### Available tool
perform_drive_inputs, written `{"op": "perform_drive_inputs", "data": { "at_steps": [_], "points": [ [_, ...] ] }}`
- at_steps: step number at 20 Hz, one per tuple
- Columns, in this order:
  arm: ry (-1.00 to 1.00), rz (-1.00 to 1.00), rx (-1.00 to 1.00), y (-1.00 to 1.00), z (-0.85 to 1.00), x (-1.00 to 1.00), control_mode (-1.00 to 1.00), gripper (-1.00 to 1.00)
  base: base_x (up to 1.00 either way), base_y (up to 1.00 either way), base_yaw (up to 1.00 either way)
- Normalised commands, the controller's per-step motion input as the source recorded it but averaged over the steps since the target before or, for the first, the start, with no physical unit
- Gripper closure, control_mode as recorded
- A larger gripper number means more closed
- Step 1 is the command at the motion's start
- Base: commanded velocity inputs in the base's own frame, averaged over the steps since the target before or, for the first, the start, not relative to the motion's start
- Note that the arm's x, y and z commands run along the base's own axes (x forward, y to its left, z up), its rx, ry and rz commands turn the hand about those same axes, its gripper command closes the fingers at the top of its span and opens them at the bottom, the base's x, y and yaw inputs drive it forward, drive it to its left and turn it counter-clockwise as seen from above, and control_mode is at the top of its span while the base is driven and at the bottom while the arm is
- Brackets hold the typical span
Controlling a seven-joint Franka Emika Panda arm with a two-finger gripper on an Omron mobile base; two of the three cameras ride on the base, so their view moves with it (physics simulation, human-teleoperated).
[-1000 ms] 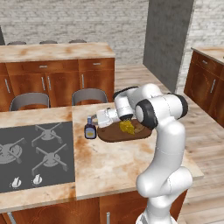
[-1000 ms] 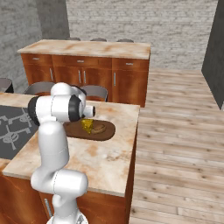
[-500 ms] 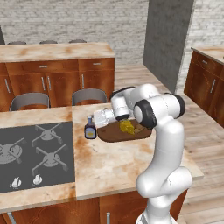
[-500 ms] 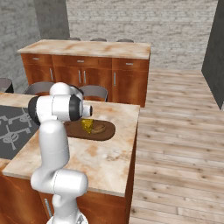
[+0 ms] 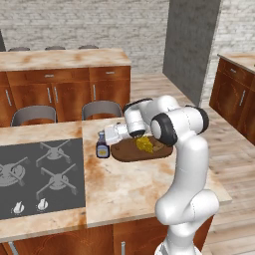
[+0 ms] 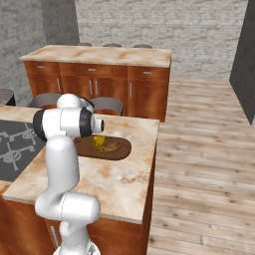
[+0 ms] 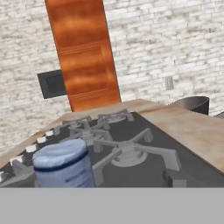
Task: Retrieve the reheated potato from the microwave, then place the potato, cheese, and condiment on the cutting board.
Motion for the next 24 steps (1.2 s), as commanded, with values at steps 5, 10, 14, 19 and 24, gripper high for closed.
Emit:
{"op": "perform_drive_inputs", "data": {
  "at_steps": [5, 10, 14, 19, 24],
  "points": [
    [0.0, 0.0, 0.02, -0.01, 0.0, -0.03, -1.0, 1.0, 0.0, 0.0, 0.0],
    [-0.04, 0.0, 0.0, -0.05, 0.11, -0.12, -1.0, 1.0, 0.0, 0.0, 0.0],
    [0.0, 0.0, 0.0, -0.04, 0.47, 0.0, -1.0, 1.0, 0.0, 0.0, 0.0],
    [0.06, 0.0, 0.0, -0.27, 0.38, 0.0, -1.0, 1.0, 0.0, 0.0, 0.0],
    [0.06, 0.0, 0.0, -0.57, 0.13, 0.0, -1.0, 1.0, 0.0, 0.0, 0.0]
  ]
}}
